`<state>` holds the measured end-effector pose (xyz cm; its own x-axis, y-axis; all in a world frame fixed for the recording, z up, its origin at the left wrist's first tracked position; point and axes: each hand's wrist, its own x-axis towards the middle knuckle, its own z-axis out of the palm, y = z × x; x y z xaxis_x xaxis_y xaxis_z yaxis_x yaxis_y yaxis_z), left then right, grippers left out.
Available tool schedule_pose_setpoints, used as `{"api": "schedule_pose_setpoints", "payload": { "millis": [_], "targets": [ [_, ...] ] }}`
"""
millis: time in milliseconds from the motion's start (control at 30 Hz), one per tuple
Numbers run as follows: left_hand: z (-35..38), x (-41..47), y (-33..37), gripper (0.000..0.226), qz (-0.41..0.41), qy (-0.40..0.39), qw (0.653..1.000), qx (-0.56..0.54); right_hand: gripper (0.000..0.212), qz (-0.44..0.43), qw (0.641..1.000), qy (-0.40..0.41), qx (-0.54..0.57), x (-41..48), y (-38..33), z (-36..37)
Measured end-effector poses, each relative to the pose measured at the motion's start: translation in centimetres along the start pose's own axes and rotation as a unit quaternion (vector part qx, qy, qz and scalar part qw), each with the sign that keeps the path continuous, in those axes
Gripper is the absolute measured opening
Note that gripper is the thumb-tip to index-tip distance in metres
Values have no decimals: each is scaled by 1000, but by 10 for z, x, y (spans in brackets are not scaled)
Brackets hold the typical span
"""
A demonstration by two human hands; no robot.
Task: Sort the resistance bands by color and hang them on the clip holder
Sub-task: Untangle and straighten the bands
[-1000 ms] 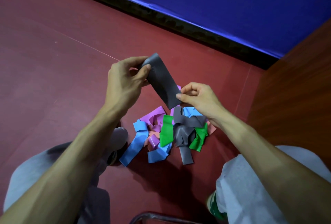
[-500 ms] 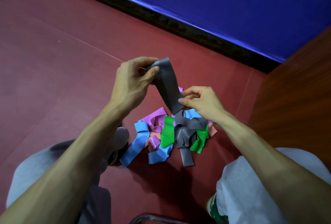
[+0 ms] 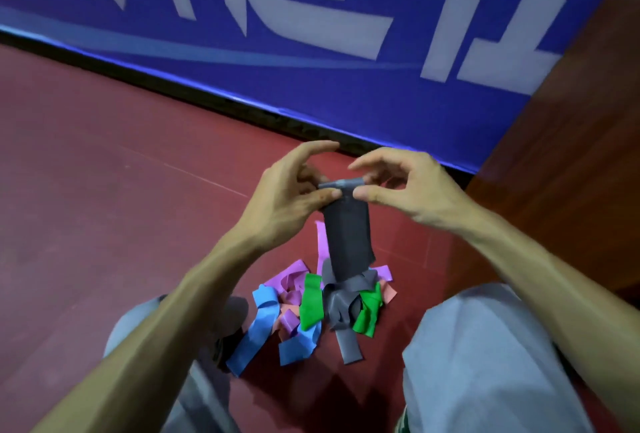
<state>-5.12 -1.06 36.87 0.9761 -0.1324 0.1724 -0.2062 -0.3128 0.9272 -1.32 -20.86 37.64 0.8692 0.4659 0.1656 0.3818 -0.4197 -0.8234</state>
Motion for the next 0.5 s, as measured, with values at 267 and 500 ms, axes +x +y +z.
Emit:
{"api": "schedule_pose_setpoints", "payload": {
  "millis": [267,500],
  "targets": [
    [7,-17,121,38,71,27,995,-64,6,-80,989,90,-88,-43,-106,-77],
    [47,-29,199,26,117,-5,992,-38,8,-89,978,183,-52,-83,-163,-140]
  ]
}}
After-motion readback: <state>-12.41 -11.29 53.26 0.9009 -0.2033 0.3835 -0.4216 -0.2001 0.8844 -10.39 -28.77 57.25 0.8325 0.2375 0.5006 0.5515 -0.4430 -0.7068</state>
